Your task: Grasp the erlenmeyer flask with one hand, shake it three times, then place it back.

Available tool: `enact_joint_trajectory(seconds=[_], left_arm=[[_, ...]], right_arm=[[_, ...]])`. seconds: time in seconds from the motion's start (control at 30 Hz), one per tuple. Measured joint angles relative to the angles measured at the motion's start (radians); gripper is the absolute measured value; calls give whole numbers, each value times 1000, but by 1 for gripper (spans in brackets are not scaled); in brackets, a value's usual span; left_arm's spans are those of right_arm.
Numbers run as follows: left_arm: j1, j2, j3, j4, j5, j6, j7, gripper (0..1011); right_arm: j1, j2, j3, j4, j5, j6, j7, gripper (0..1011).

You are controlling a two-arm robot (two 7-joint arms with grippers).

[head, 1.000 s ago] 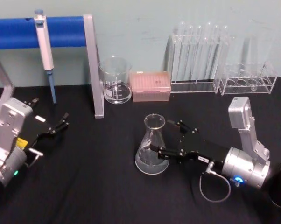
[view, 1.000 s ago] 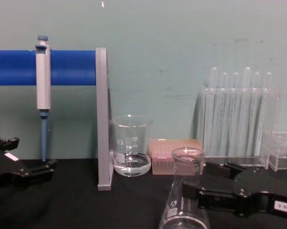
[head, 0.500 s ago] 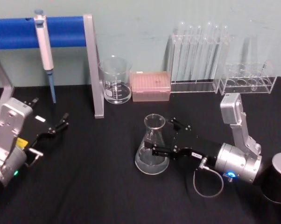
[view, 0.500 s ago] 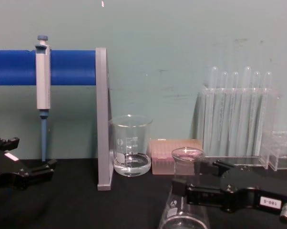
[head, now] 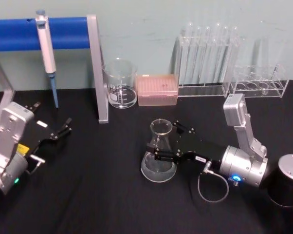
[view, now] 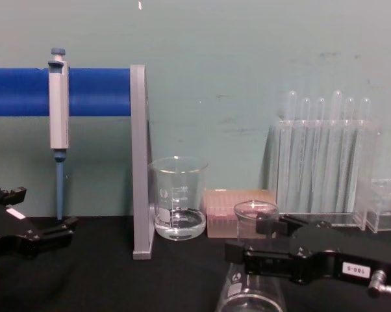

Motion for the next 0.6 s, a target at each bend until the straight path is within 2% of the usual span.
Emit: enact_joint_trajectory(seconds=[0.6], left_arm=[[0,0,0,0,0,0,0,1000]], right_arm=[[-6,2,-1,-12,-15,3,-27,1000]])
